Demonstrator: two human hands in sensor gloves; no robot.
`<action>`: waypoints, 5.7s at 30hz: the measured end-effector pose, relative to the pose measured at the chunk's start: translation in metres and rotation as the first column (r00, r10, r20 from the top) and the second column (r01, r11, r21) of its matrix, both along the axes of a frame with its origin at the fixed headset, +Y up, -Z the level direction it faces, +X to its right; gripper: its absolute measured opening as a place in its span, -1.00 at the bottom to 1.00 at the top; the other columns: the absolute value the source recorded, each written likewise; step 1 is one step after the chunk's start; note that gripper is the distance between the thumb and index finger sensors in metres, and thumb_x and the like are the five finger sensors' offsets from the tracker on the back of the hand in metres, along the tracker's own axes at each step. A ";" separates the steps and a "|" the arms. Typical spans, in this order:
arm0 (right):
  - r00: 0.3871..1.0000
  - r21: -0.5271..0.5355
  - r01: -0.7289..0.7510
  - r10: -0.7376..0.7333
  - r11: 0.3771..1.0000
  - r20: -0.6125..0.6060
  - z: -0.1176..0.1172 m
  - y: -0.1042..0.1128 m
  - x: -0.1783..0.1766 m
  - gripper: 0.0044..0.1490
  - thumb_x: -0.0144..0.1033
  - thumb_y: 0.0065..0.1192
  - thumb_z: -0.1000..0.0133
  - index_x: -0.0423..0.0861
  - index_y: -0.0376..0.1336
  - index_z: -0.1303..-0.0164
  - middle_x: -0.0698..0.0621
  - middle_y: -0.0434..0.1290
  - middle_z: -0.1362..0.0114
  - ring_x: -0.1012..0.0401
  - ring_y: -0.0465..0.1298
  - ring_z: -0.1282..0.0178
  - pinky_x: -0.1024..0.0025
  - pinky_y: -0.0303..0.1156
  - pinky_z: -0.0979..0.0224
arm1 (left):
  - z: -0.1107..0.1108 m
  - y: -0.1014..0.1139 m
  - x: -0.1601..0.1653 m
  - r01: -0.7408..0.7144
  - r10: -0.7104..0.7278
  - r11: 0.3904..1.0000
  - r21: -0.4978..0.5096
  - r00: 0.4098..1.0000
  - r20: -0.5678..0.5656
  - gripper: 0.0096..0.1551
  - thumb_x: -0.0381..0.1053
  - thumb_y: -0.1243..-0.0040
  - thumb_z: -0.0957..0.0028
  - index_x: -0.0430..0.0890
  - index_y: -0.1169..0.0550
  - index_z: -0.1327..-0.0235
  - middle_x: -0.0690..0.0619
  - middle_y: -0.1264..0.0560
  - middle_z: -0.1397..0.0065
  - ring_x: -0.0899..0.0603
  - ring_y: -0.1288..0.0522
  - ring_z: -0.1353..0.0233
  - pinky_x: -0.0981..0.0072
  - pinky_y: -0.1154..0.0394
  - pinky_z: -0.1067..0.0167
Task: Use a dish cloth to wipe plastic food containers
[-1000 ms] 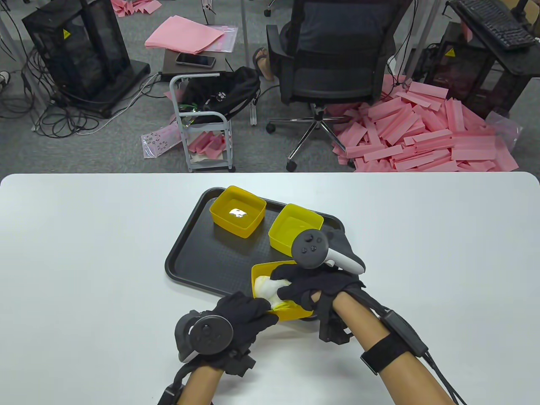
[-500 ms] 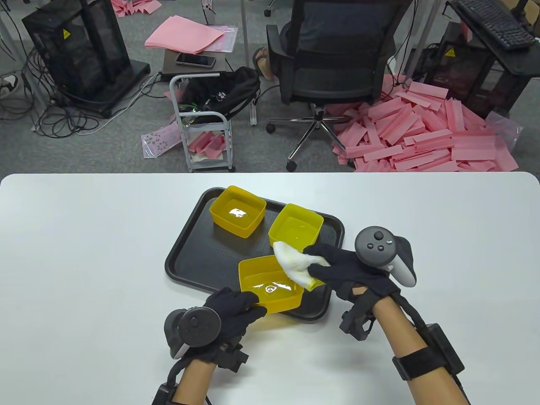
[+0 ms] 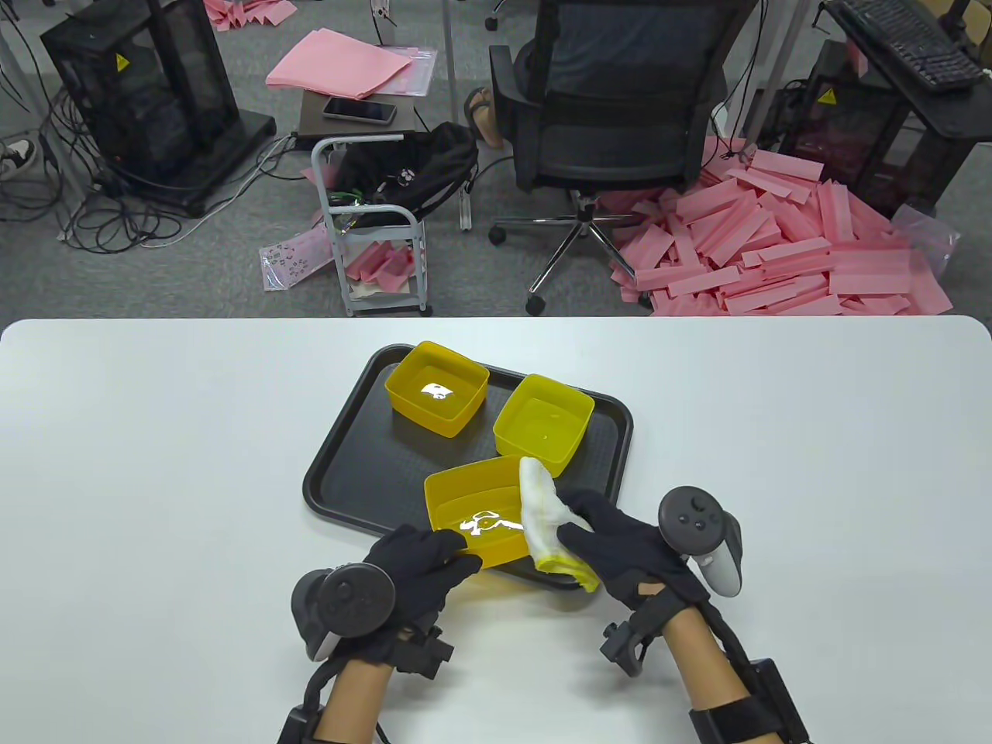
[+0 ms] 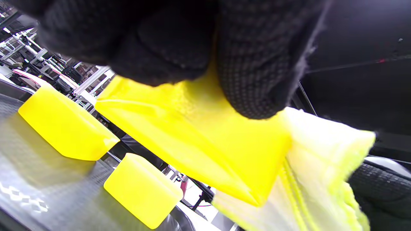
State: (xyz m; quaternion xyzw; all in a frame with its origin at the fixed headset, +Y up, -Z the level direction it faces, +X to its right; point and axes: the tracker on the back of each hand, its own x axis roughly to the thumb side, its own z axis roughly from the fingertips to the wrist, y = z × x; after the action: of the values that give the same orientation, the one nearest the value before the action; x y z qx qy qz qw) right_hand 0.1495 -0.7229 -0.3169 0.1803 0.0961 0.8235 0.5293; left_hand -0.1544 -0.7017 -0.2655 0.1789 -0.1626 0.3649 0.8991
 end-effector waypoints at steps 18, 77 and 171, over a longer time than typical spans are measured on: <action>0.955 -0.006 0.291 -0.290 0.957 0.069 0.003 -0.030 0.009 -0.18 0.25 -0.26 -0.32 0.16 -0.18 -0.77 -0.17 0.13 -0.73 -0.19 0.40 -0.46 -0.02 0.52 -0.29 | 0.011 0.013 0.018 -0.007 -0.005 0.997 0.082 0.991 0.135 -0.60 0.24 -0.47 0.18 0.04 -0.81 0.23 0.00 -0.72 0.39 -0.16 -0.66 0.28 -0.02 -0.60 0.24; 0.442 -0.755 0.584 -0.897 0.298 -0.012 0.020 -0.066 -0.035 -0.08 0.25 -0.58 -0.33 -0.09 -0.12 -0.77 -0.15 0.29 -0.64 -0.17 0.44 -0.40 0.06 0.53 -0.27 | 0.022 0.011 0.047 -0.261 0.215 0.964 0.057 0.884 0.416 -0.58 0.23 -0.36 0.13 0.11 -0.78 0.09 0.01 -0.73 0.27 -0.18 -0.65 0.21 -0.03 -0.59 0.20; 0.906 0.526 -0.345 0.131 0.777 0.402 0.047 0.016 -0.004 -0.26 0.14 0.24 -0.19 -0.01 0.11 -0.45 0.09 0.52 -0.17 0.07 0.63 0.15 0.34 0.60 0.22 | -0.003 -0.011 0.012 -0.090 0.092 0.985 -0.146 0.996 0.009 -0.55 0.09 -0.39 0.04 -0.02 -0.73 -0.07 -0.08 -0.73 0.20 -0.24 -0.65 0.14 -0.08 -0.55 0.20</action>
State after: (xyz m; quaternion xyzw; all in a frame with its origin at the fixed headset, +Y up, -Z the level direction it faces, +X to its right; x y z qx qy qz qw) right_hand 0.1459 -0.7074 -0.2697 0.1743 -0.2335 0.8919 0.3458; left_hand -0.1429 -0.7131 -0.2683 0.1173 -0.1344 0.4178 0.8908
